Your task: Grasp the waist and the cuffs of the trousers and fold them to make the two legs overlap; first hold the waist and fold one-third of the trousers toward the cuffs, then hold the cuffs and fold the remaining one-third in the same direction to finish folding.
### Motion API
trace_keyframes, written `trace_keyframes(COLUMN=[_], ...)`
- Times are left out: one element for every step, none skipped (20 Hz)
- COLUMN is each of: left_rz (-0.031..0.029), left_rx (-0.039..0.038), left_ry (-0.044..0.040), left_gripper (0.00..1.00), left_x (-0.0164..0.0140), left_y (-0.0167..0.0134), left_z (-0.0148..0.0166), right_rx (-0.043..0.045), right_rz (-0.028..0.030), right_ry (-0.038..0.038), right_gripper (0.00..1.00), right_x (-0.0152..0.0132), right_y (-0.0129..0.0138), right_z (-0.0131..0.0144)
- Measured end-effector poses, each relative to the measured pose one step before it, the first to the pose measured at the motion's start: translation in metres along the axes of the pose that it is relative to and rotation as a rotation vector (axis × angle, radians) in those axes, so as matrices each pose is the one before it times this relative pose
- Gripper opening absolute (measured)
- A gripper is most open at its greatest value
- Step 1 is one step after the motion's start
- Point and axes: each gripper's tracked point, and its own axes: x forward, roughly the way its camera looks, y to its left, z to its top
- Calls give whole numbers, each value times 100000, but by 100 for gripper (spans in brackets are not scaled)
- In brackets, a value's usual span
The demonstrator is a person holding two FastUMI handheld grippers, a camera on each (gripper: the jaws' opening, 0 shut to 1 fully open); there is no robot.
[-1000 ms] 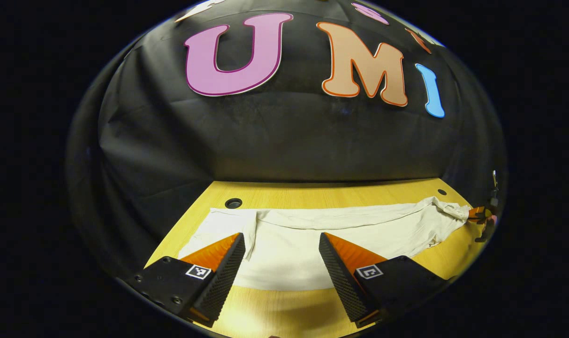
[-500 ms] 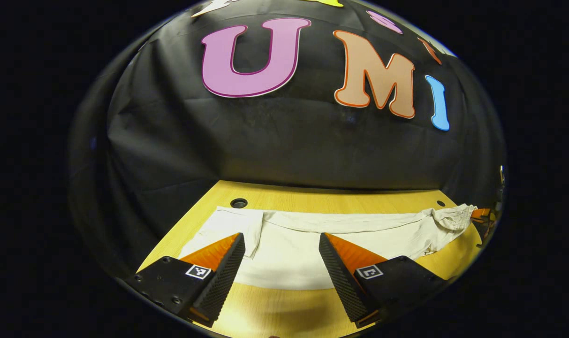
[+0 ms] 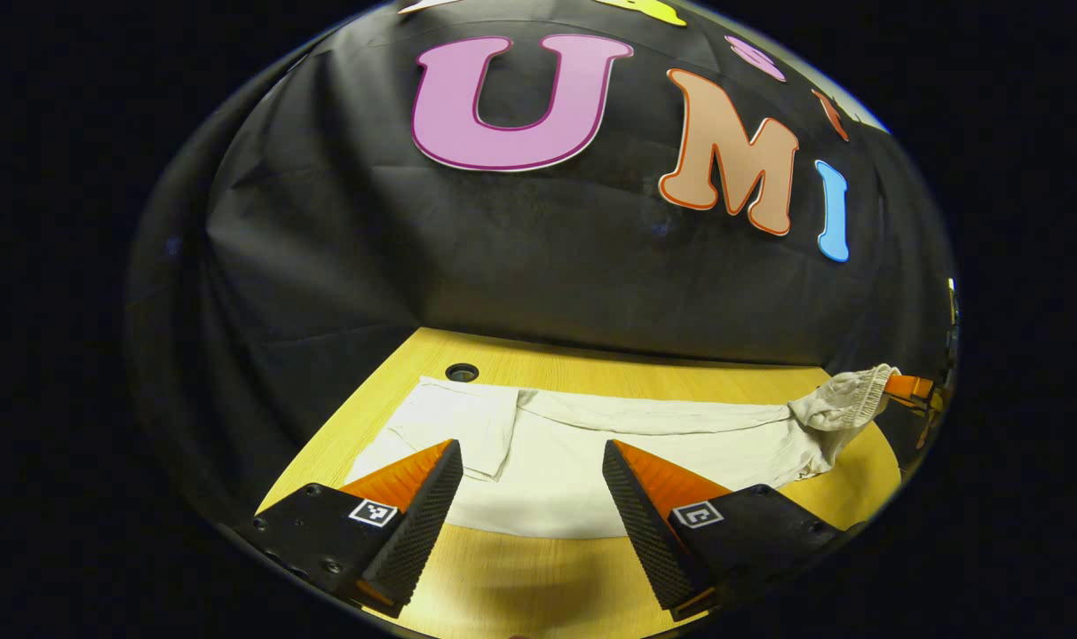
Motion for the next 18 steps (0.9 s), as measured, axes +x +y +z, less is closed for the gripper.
trace_keyframes(left_rz=[-728,-412,-223,-95,-179,212,393,599,379,500,591,568,655,525,747,951,618,438], left_rx=[-730,-414,-161,-143,-255,-165,-163,-37,-141,-118,88,171,315,240,287,399,342,208], left_ry=[258,13,40,349,216,501,272,-48,-243,-30,361,527,398,94,518,437,507,536], left_gripper=[96,96,96,96,96,96,96,96,96,96,96,96,96,96,96,96,96,96], left_x=[0,-62,39,-48,24,74,45,71,132,158,138,33,273,224,325,405,546,534], left_y=[483,671,793,802,781,886,985,931,890,845,871,880,842,699,778,668,676,494], left_z=[-134,-127,-73,-185,-120,-205,-38,-32,-2,-59,-45,-236,-189,-113,-157,-232,-367,-197], right_rx=[-1799,-767,-546,-826,-1220,-913,-822,-657,-407,80,117,-109,-154,-107,-509,-367,52,173], right_rz=[2302,2468,2409,2157,1746,1947,1798,1776,1591,1726,1519,1285,707,1414,494,1351,1199,1281], right_ry=[300,629,556,781,728,1248,1541,1190,1028,1888,2350,1883,1873,1932,2181,2125,2712,2268], right_gripper=[18,18,18,18,18,18,18,18,18,18,18,18,18,18,22,22,17,25], right_x=[131,122,429,220,-3,226,537,652,482,479,280,640,384,297,233,160,346,-254], right_y=[2032,2352,1795,1553,1581,1653,1553,1116,1043,1046,790,425,312,505,78,101,292,275], right_z=[-519,-422,-329,-622,-389,-824,-903,-933,-704,-1168,-1025,-819,-764,-930,-740,-926,-769,-676])
